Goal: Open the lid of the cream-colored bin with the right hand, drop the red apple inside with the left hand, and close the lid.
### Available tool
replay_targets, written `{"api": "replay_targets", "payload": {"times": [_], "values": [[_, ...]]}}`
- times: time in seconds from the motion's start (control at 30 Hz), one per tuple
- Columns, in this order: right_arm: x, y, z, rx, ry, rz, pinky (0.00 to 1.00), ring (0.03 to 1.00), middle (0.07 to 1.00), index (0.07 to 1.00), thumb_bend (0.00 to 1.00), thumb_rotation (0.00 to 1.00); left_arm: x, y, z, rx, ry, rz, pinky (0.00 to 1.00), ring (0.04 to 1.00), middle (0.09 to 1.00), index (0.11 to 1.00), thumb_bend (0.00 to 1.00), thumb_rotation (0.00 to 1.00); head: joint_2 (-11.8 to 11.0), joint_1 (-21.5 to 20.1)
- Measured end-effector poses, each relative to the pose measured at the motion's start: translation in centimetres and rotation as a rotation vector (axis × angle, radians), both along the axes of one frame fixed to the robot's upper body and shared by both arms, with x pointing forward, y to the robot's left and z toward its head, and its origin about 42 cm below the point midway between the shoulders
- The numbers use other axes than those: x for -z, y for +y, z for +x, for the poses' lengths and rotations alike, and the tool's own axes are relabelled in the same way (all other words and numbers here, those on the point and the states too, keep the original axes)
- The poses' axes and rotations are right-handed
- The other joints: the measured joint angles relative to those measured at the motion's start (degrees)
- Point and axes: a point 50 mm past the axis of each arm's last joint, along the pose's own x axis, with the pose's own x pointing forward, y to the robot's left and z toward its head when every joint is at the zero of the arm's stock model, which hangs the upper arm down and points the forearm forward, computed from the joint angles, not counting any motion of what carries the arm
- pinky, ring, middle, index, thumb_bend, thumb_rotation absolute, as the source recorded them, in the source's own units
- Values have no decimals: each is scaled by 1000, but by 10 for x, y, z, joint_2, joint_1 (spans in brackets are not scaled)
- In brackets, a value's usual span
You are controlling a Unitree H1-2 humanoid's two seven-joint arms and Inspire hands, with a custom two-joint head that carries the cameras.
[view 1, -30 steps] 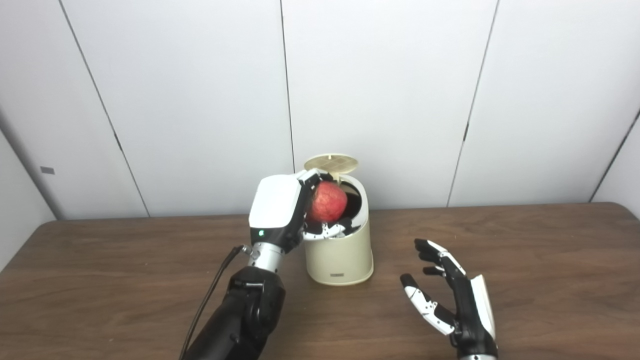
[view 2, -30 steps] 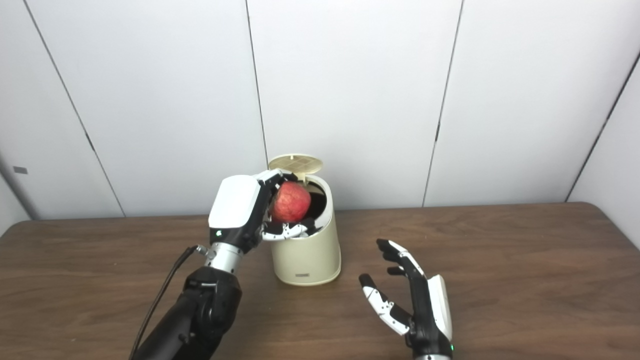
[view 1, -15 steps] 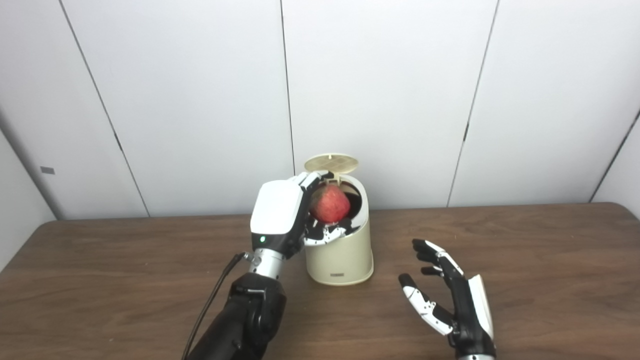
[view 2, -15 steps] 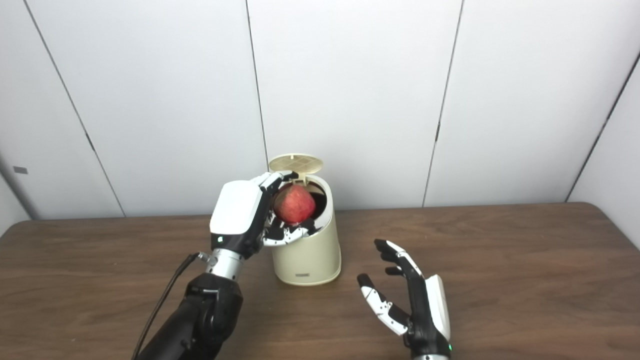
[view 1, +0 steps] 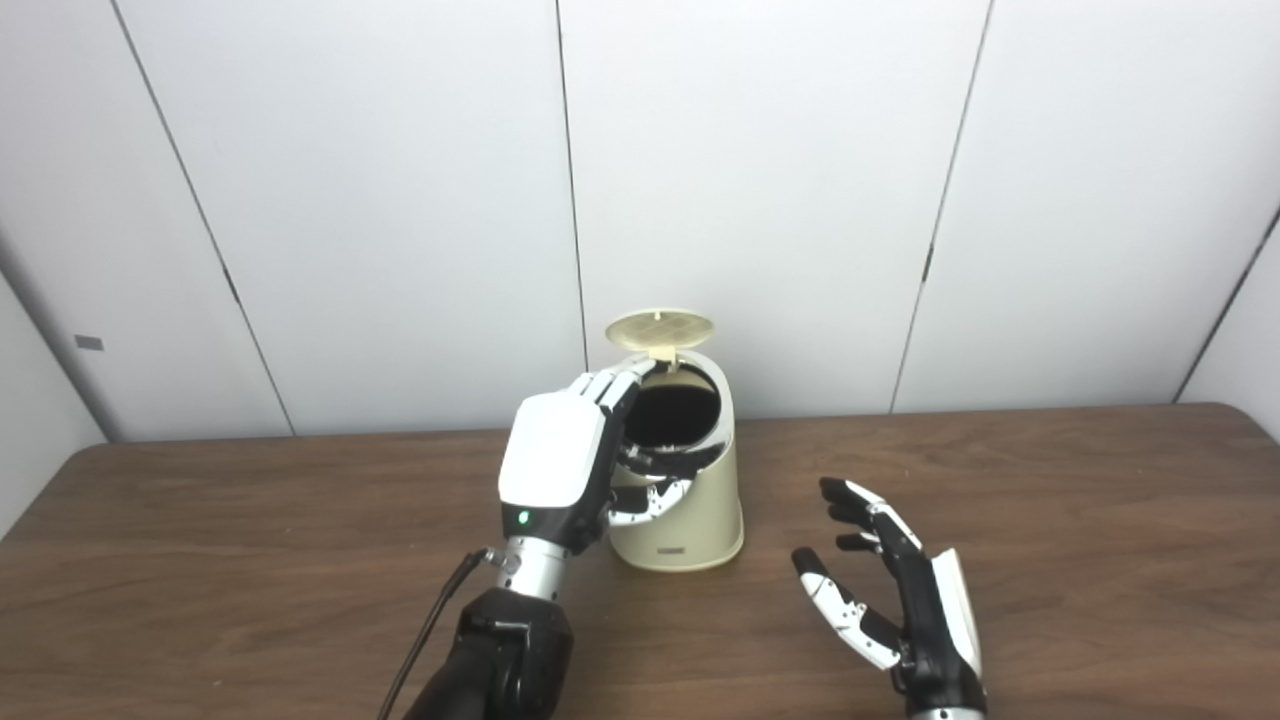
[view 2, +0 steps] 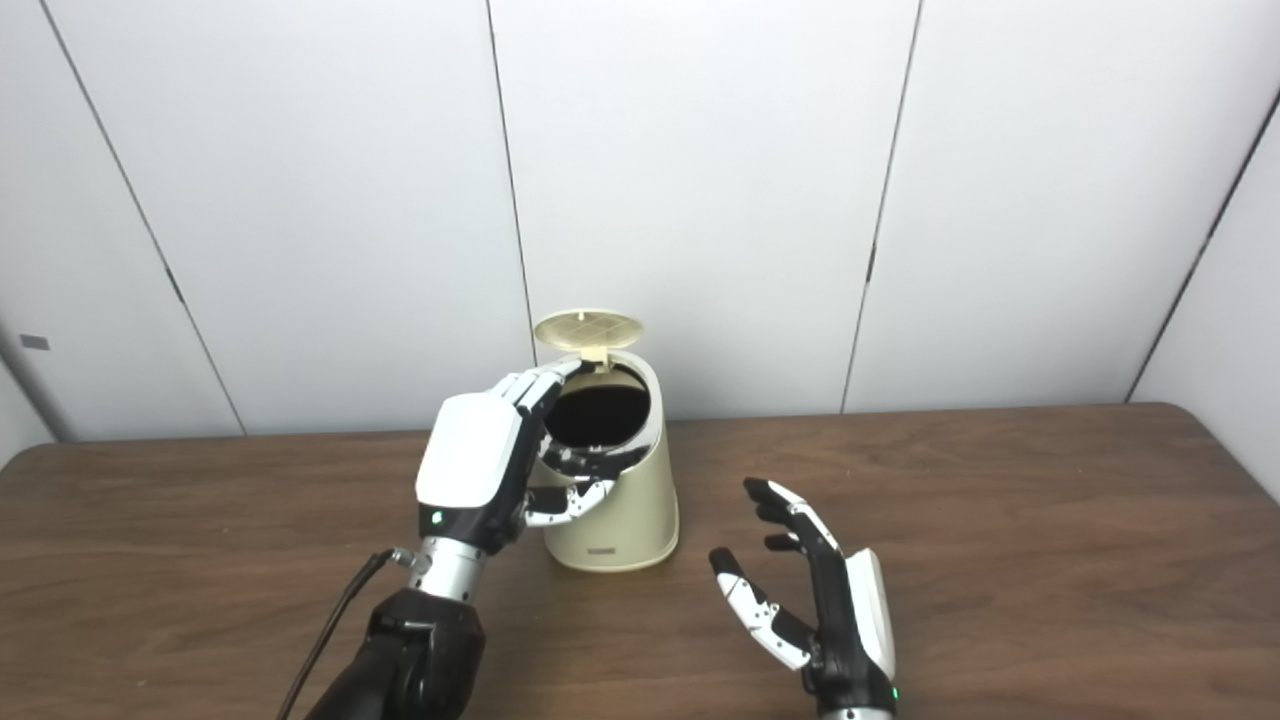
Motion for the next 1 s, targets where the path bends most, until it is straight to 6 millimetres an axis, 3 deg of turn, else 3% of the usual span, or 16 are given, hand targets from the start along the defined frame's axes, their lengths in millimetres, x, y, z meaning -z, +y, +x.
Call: {"api": "replay_targets", "payload": {"times": [0.13,0.2,0.3,0.37,0.5,0.57,0.63,0.77,0.83,1.0], "values": [[0,0,0,-1,0,2,651,764,789,777,183,437,13,4,-20,23,16,-34,535,726,802,814,918,299,3,3],[0,0,0,-1,0,3,653,764,789,777,189,458,16,7,-31,56,-12,-110,478,640,739,741,787,346,3,3],[0,0,0,-2,0,7,654,764,788,776,198,476,21,15,-46,134,-74,-271,474,592,698,704,648,446,4,3],[0,0,1,-3,0,7,650,763,787,776,205,478,20,20,-58,195,-97,-429,495,581,688,714,589,530,2,4],[1,1,2,-5,3,6,671,783,807,800,235,486,3,27,-77,278,-148,-698,553,660,749,798,487,578,-2,5],[0,2,3,-17,3,0,711,819,843,834,252,488,-4,35,-81,315,-143,-764,593,709,782,843,477,624,-3,4],[0,4,3,-45,10,-13,788,887,919,900,303,562,-6,49,-82,343,-117,-797,689,783,843,899,504,687,-2,5],[0,7,3,-91,17,-44,890,968,993,988,355,651,2,88,-90,352,-36,-821,788,841,893,934,531,783,0,10],[0,4,3,-91,16,-55,911,984,999,998,359,670,10,102,-96,328,-4,-843,817,854,899,936,514,773,-2,11],[1,-1,3,-84,16,-76,930,988,1000,998,381,698,25,116,-105,290,46,-906,825,863,909,929,491,771,-4,15]]}}
